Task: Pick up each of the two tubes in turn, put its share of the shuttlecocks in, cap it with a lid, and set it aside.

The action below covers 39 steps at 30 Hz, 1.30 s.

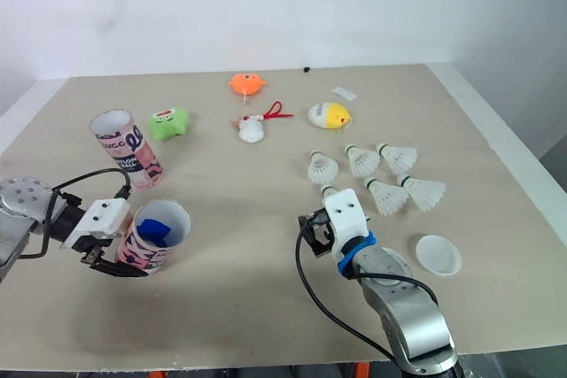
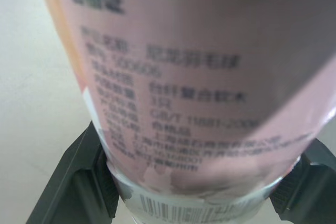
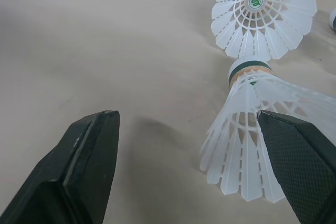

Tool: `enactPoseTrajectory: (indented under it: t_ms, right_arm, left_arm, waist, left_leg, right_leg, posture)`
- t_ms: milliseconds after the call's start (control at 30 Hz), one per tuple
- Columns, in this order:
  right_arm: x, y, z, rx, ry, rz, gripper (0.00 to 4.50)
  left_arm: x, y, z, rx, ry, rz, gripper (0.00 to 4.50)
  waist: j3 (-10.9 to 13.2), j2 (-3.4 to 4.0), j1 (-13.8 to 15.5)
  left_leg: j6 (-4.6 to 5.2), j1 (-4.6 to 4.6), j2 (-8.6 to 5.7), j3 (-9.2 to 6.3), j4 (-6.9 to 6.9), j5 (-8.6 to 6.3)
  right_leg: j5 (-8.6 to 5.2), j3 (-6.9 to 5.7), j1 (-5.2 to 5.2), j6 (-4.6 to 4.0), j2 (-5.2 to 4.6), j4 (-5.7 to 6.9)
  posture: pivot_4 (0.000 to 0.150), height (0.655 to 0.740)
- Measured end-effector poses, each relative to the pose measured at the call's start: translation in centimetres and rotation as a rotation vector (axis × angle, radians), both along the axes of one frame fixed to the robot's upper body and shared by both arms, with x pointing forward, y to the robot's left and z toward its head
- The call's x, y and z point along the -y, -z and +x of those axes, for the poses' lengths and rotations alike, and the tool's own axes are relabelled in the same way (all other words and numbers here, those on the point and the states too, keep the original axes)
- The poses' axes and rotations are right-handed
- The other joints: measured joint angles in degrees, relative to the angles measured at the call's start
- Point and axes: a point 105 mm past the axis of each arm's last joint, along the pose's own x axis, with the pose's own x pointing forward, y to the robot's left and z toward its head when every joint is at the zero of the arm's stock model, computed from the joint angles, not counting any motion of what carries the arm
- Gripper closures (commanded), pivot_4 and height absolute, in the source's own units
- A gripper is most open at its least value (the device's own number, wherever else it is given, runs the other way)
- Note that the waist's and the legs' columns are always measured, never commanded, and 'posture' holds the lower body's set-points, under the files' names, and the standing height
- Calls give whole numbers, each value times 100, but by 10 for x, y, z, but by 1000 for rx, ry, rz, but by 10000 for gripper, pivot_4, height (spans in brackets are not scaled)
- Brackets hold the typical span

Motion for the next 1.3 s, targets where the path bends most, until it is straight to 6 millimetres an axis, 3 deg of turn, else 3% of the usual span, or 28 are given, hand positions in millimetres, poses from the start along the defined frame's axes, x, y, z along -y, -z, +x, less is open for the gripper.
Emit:
enactPoseTrajectory:
  t_ms: [33, 333, 400, 700, 867, 967, 1000, 1033, 1133, 1300]
  right_arm:
    - [1, 0, 0, 1, 4, -5, 2558]
    - [6, 9, 5, -18, 55, -54, 38934]
    - [6, 9, 5, -17, 59, -55, 44356]
    - [5, 8, 2, -28, 19, -31, 44356]
    - [-18, -27, -17, 72, -284, 18, 44356]
    - [-30, -64, -31, 123, -514, 86, 44356]
    - [-39, -89, -40, 186, -661, 54, 44356]
    - [-42, -96, -44, 209, -704, 39, 44356]
    - [-55, -99, -53, 180, -860, -24, 44356]
    - [-69, -107, -42, 191, -982, -123, 44356]
  left_arm:
    - [0, 0, 0, 0, 0, -1, 15682]
    - [5, 0, -2, 14, 6, -11, 15690]
    - [6, 0, -3, 14, 4, -12, 15690]
    - [8, -1, -4, 10, -5, -12, 15690]
    - [9, -2, -4, -3, -8, -10, 15690]
    - [9, -2, -4, -16, -12, -6, 15690]
    - [9, -2, -4, -22, -12, 0, 15690]
    - [9, -2, -4, -24, -8, 4, 15690]
    - [10, -3, -4, -35, -2, 11, 15690]
    - [11, -3, -5, -52, 23, 45, 15690]
  waist:
    - [0, 0, 0]
    - [-1, -3, -3]
    - [-2, -4, -4]
    - [-3, -12, -4]
    - [0, -19, -4]
    - [9, -22, -12]
    - [11, -26, -18]
    - [11, -32, -17]
    - [12, -48, -7]
    - [16, -42, -20]
  left_leg:
    - [0, 0, -4, 1, 0, 0]
    - [0, -5, -57, 6, -2, -1]
    - [1, -7, -65, 7, -2, -1]
    - [3, -11, -71, 5, -2, -2]
    - [9, -15, -79, 4, -2, -8]
    - [13, -14, -78, 4, 1, -10]
    - [14, -11, -77, 3, 2, -11]
    - [15, -10, -77, 3, 2, -11]
    - [19, -2, -76, -13, 0, -21]
    - [27, -3, -77, 1, -1, -30]
  right_leg:
    - [-1, 4, 1, 3, -1, 0]
    - [-22, 18, 7, 51, -59, -2]
    - [-23, 18, 9, 59, -69, -4]
    - [-27, 16, 11, 70, -75, -9]
    - [-34, 18, 14, 82, -83, -13]
    - [-30, 26, 16, 88, -83, -14]
    - [-29, 25, 18, 89, -82, -14]
    - [-30, 20, 22, 87, -81, -15]
    - [-44, 1, 35, 74, -82, -19]
    - [-47, 7, 30, 76, -84, -20]
  posture:
    - [1500, 7400]
    - [1500, 7400]
    - [1500, 7400]
    - [1500, 7400]
    - [1500, 7400]
    - [1500, 7400]
    - [1500, 7400]
    - [1500, 7400]
    - [1500, 7400]
    - [1500, 7400]
